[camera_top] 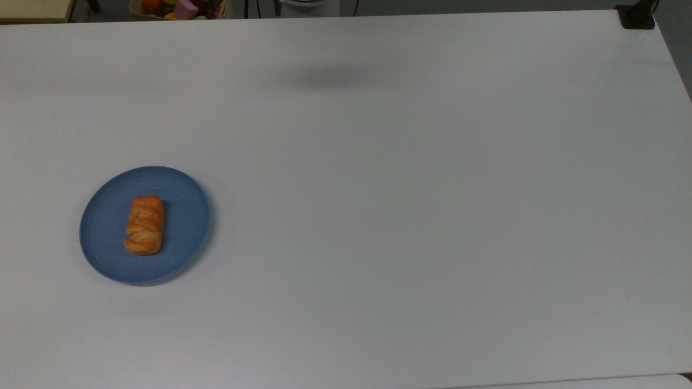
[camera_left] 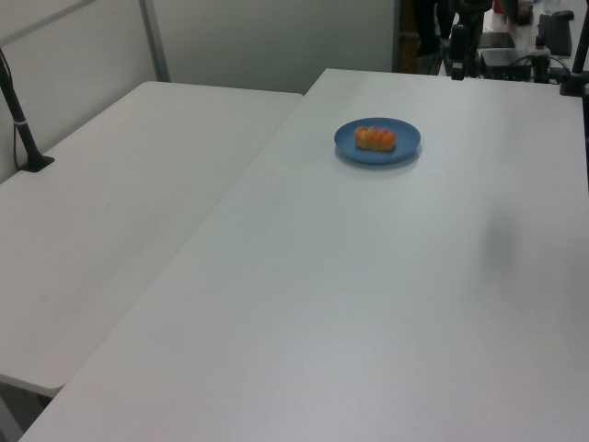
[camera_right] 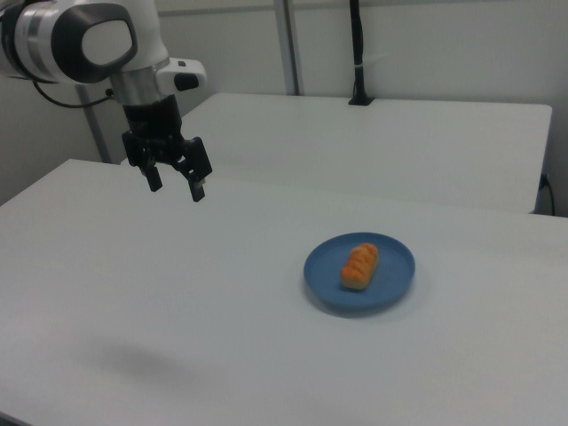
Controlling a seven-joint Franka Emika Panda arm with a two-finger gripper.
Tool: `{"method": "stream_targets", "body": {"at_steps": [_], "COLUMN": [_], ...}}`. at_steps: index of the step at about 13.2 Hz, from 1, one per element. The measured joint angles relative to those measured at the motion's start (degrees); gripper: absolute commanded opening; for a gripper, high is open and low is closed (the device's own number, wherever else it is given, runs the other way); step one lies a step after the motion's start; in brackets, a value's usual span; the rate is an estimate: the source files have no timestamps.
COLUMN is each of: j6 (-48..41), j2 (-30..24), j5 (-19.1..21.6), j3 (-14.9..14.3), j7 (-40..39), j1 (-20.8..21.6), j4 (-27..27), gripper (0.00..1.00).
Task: Put the bread on the table
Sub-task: 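Move the gripper over the orange bread roll on the blue plate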
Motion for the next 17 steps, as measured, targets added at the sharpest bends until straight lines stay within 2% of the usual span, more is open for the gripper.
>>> {"method": "stream_targets", "body": {"at_steps": [3,6,12,17], "j6": [0.1,1.4,17.7,28.4], "j2": [2.1,8.5,19.5,29.8], "j5": [0.0,0.0,0.2,3.3], "j3": [-0.1,-0.1,-0.1,-0.1], "j7": [0.0,-1.3,-14.7,-18.3], "j1": [-3.6,-7.9,-14.1,-16.4], "j4": [3.2,8.5,11.6,15.8], "gripper": [1.0,1.0,1.0,1.0]}}
